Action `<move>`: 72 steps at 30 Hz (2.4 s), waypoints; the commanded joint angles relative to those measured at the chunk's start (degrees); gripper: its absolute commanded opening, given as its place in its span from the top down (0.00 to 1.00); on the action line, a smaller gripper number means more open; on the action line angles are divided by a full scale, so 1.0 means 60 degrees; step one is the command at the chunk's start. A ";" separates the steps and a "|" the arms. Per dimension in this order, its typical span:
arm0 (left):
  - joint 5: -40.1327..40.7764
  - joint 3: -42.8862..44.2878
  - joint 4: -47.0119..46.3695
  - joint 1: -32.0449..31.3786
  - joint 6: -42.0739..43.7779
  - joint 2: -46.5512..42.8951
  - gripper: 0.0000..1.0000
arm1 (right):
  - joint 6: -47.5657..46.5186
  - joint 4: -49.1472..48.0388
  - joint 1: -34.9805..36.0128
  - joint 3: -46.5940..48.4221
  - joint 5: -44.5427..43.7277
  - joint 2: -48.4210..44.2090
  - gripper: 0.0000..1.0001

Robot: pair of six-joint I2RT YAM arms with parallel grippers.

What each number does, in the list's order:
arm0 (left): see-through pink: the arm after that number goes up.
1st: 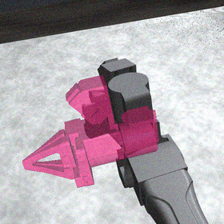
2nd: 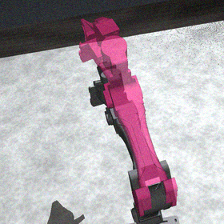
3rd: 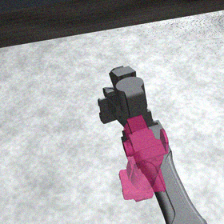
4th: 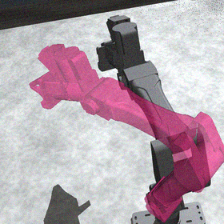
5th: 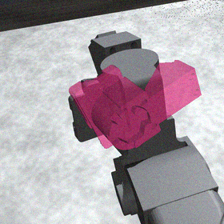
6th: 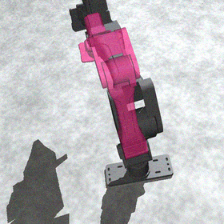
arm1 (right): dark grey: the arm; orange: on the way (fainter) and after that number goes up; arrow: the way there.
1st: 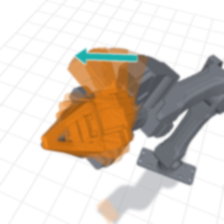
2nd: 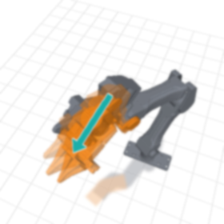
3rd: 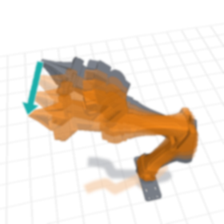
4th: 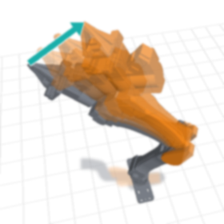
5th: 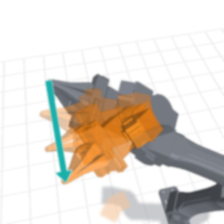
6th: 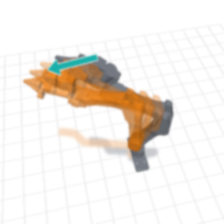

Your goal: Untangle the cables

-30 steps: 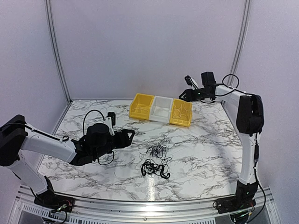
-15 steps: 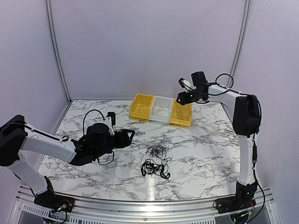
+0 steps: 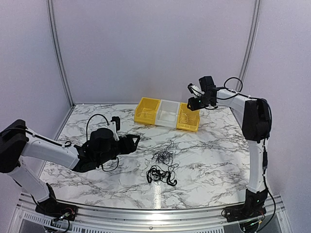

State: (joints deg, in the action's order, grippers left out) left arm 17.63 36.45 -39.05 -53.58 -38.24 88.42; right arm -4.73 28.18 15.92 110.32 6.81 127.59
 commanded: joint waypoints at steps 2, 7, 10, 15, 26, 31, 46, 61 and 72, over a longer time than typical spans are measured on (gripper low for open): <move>0.0083 -0.0181 0.0063 -0.0035 -0.0004 -0.0146 0.30 | 0.0220 0.0167 0.0012 0.0292 0.0392 0.0292 0.84; 0.0104 -0.0225 0.0063 -0.0035 -0.0056 -0.0174 0.30 | 0.0431 0.0156 0.0012 0.0681 0.1466 0.0578 1.00; 0.0084 -0.0235 0.0063 -0.0034 -0.0095 -0.0133 0.31 | 0.0571 0.0005 0.0027 0.0777 0.2306 0.0675 1.00; 0.0037 -0.0157 0.0062 -0.0035 -0.0131 0.0042 0.30 | 0.0669 -0.0156 0.0056 0.0805 0.2869 0.0734 1.00; -0.0059 0.0045 0.0063 -0.0034 -0.0117 0.0288 0.31 | 0.1183 -0.0471 -0.0147 0.0903 0.3461 0.0867 1.00; 0.0591 0.0373 0.0200 0.0013 0.0172 0.0306 0.30 | 0.0979 -0.0250 -0.0178 0.0639 0.1849 0.0656 0.97; 0.1176 0.5522 0.1807 0.1380 -0.0915 0.3695 0.27 | -0.0717 -0.0733 -0.0502 -0.2763 0.2498 -0.3528 0.40; 0.0445 0.8773 0.1866 0.2003 -0.4208 0.6628 0.26 | -0.2223 -0.2389 -0.1208 -0.7335 0.4447 -0.7237 0.38; 0.0674 1.0138 0.1960 0.2412 -0.5057 0.7909 0.27 | -0.2244 -0.2440 -0.1313 -0.7589 0.5164 -0.7313 0.38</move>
State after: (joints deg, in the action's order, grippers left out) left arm 20.23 93.17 -27.94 -40.34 -68.23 133.10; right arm -17.43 15.22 8.58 64.97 35.11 84.20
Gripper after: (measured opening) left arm 0.733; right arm 0.616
